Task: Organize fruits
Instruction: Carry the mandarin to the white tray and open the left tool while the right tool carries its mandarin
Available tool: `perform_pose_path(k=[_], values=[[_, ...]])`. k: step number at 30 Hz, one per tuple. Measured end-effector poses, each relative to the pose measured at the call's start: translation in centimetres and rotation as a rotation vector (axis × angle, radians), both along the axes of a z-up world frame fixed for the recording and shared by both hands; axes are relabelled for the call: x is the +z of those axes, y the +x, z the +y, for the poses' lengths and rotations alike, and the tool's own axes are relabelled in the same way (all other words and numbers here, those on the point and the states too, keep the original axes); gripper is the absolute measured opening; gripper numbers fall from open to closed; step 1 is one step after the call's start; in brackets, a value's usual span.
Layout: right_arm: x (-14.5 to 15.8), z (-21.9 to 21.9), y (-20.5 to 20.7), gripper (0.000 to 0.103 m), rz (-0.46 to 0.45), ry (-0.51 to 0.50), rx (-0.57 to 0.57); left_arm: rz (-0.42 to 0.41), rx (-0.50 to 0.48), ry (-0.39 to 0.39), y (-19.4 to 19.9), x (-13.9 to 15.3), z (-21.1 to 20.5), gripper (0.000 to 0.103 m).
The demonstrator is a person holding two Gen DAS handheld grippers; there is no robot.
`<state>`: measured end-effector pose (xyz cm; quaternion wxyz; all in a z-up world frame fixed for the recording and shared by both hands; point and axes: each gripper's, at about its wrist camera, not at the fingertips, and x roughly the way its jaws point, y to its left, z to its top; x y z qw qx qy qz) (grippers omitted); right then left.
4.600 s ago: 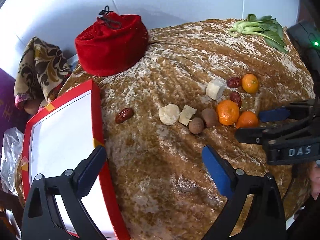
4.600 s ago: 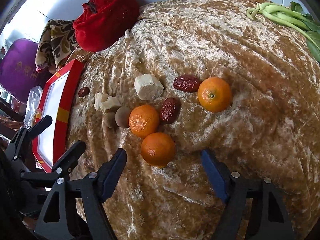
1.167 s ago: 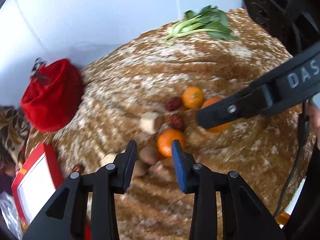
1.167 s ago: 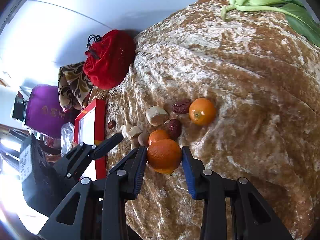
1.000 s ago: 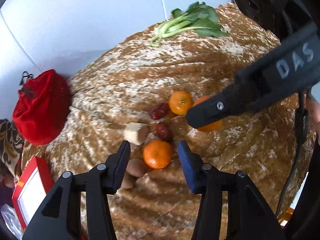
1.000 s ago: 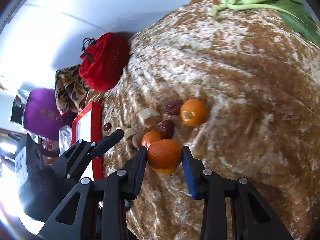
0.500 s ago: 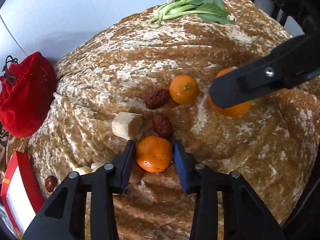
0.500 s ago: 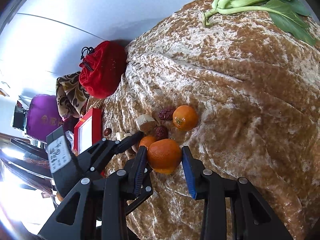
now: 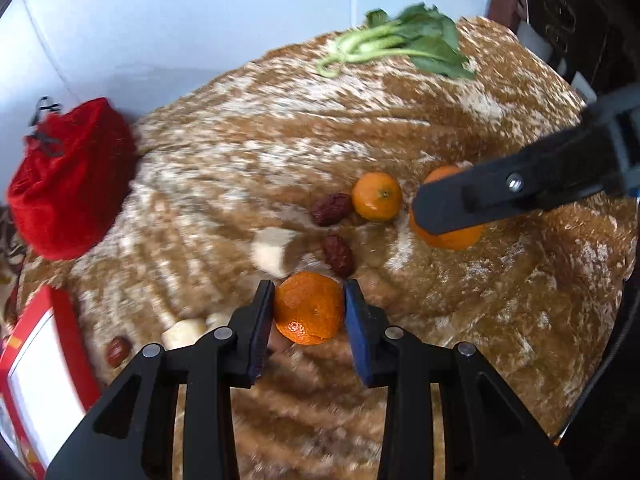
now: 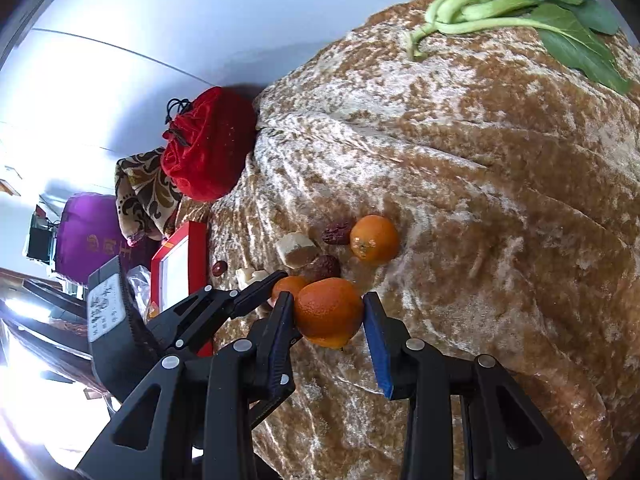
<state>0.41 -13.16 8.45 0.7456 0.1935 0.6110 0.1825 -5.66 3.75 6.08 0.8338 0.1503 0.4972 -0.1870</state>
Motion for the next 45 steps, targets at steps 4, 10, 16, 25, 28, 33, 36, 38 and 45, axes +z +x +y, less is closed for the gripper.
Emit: perform_pose_path(k=[4, 10, 16, 25, 28, 33, 36, 38, 45], values=[[0.1, 2.2, -0.3, 0.036, -0.011, 0.023, 0.046, -0.028, 0.086, -0.019, -1.6, 2.3, 3.2, 0.033], [0.3, 7.9, -1.6, 0.036, -0.043, 0.027, 0.158, -0.058, 0.323, -0.045, -5.7, 5.2, 10.2, 0.033], [0.4, 16.1, -4.1, 0.036, -0.076, 0.055, 0.319, -0.030, 0.628, -0.003, -10.4, 4.7, 19.0, 0.033], [-2.1, 27.2, -7.1, 0.036, -0.032, 0.100, 0.451, 0.127, 0.726, 0.081, -11.5, -0.1, 23.6, 0.033], [-3.7, 28.4, -7.4, 0.036, -0.002, 0.053, 0.435, 0.141, 0.717, 0.092, -11.7, -0.4, 24.1, 0.034], [-5.6, 28.4, -7.8, 0.036, 0.052, -0.016, 0.443, 0.136, 0.725, 0.158, -12.4, -0.3, 24.6, 0.037], [-5.1, 28.2, -8.5, 0.037, 0.051, -0.013, 0.471, 0.101, 0.756, 0.186, -12.5, 0.5, 24.9, 0.044], [-4.2, 27.4, -8.9, 0.040, 0.038, -0.021, 0.488, 0.061, 0.783, 0.190, -12.6, 1.5, 25.0, 0.046], [1.8, 16.3, -4.8, 0.040, -0.100, -0.035, 0.345, -0.119, 0.617, 0.116, -11.3, 5.4, 18.6, 0.046]])
